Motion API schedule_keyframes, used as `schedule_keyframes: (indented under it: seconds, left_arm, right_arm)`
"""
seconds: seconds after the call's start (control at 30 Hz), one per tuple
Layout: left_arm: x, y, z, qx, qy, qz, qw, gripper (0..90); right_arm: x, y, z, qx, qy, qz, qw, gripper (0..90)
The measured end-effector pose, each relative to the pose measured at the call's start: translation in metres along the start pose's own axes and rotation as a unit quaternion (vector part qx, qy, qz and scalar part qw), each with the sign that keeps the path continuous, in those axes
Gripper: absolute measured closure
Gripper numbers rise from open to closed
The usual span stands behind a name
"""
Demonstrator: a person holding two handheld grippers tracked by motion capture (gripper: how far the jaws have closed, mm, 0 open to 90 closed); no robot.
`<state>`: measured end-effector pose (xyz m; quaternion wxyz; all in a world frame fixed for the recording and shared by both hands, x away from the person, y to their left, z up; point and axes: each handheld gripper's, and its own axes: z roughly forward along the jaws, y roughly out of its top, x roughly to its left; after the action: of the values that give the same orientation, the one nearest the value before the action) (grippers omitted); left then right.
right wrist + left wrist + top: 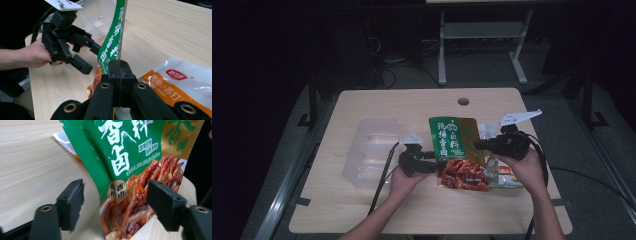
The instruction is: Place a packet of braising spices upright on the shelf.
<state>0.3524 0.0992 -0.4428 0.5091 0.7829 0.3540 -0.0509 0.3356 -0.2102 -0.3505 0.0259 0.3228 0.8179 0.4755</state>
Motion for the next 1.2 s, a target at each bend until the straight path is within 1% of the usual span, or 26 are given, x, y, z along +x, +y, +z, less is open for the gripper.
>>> schedule_keyframes:
  seconds: [0.03,0.1,0.13,0.17,0.23,0.33,0.37,0.4,0.43,0.47,0.5,0.6,0.63,0.7,0.8,0.93,1.0,1.07,1.1,1.13,1.17,1.2]
  left_arm:
    - [0.002,0.000,0.001,-0.001,-0.007,0.000,1.0000,35.6]
    - [0.005,0.001,0.002,-0.007,-0.017,0.003,0.9998,45.0]
    - [0.005,0.001,0.002,-0.007,-0.023,0.003,0.9997,48.8]
    - [0.005,0.001,0.002,-0.006,-0.030,0.005,0.9995,55.4]
    - [0.006,0.001,0.002,-0.011,-0.031,-0.001,0.9994,61.3]
    - [0.009,0.001,0.002,-0.006,-0.039,-0.006,0.9992,75.1]
    - [0.010,0.000,0.001,-0.005,-0.044,-0.009,0.9990,75.1]
    - [0.010,0.000,0.001,-0.004,-0.048,-0.014,0.9987,77.4]
    - [0.010,0.000,0.000,-0.004,-0.051,-0.012,0.9986,79.7]
    - [0.010,0.000,0.000,-0.005,-0.050,-0.013,0.9986,81.4]
    - [0.009,-0.001,-0.001,-0.004,-0.048,-0.008,0.9988,82.4]
    - [0.007,-0.001,-0.004,-0.006,-0.048,-0.010,0.9988,84.9]
    - [0.005,-0.001,-0.005,-0.007,-0.044,-0.010,0.9989,85.2]
    - [0.002,0.000,-0.007,-0.008,-0.037,0.004,0.9993,85.8]
    - [-0.001,0.000,-0.010,-0.014,-0.031,0.016,0.9993,86.6]
    - [-0.007,-0.001,-0.014,-0.021,-0.025,0.020,0.9992,87.5]
    - [-0.009,-0.001,-0.015,-0.023,-0.021,0.028,0.9991,87.8]
    - [-0.011,-0.002,-0.015,-0.021,-0.017,0.030,0.9992,88.0]
    - [-0.011,-0.003,-0.016,-0.023,-0.017,0.032,0.9991,88.1]
    - [-0.011,-0.003,-0.016,-0.024,-0.018,0.032,0.9990,88.2]
    - [-0.012,-0.003,-0.016,-0.025,-0.019,0.032,0.9990,88.3]
    - [-0.012,-0.003,-0.017,-0.026,-0.019,0.033,0.9989,88.3]
  right_arm:
    - [-0.001,-0.002,0.000,-0.003,0.001,0.001,1.0000,90.0]
    - [-0.001,-0.005,-0.001,-0.007,0.003,0.005,1.0000,90.0]
    - [-0.002,-0.005,0.000,-0.006,0.003,0.002,1.0000,90.0]
    - [-0.003,-0.006,0.000,-0.003,0.001,0.003,1.0000,90.0]
    - [-0.004,-0.007,0.000,0.000,0.000,0.007,1.0000,90.0]
    - [-0.008,-0.012,0.003,0.000,0.003,0.010,0.9999,90.0]
    - [-0.008,-0.012,0.003,0.000,0.003,0.010,0.9999,90.0]
    - [-0.009,-0.013,0.004,0.001,0.003,0.011,0.9999,90.0]
    - [-0.010,-0.014,0.005,0.001,0.003,0.014,0.9999,90.0]
    - [-0.010,-0.014,0.005,0.002,0.003,0.014,0.9999,90.0]
    - [-0.010,-0.015,0.006,0.004,0.003,0.015,0.9999,90.0]
    - [-0.012,-0.015,0.005,0.000,0.004,0.018,0.9998,90.0]
    - [-0.012,-0.015,0.004,0.000,0.004,0.020,0.9998,89.9]
    - [-0.013,-0.015,0.004,-0.002,0.005,0.025,0.9997,89.8]
    - [-0.015,-0.016,0.003,-0.002,0.004,0.030,0.9995,89.4]
    - [-0.018,-0.017,0.003,-0.003,0.004,0.035,0.9994,87.8]
    - [-0.019,-0.018,0.004,0.000,0.005,0.039,0.9992,86.3]
    - [-0.019,-0.018,0.007,0.005,0.009,0.040,0.9991,85.5]
    - [-0.019,-0.019,0.008,0.006,0.008,0.039,0.9992,85.1]
    - [-0.018,-0.018,0.010,0.009,0.010,0.043,0.9990,84.1]
    - [-0.019,-0.019,0.012,0.010,0.014,0.039,0.9991,83.2]
    - [-0.018,-0.019,0.014,0.013,0.017,0.041,0.9989,82.3]
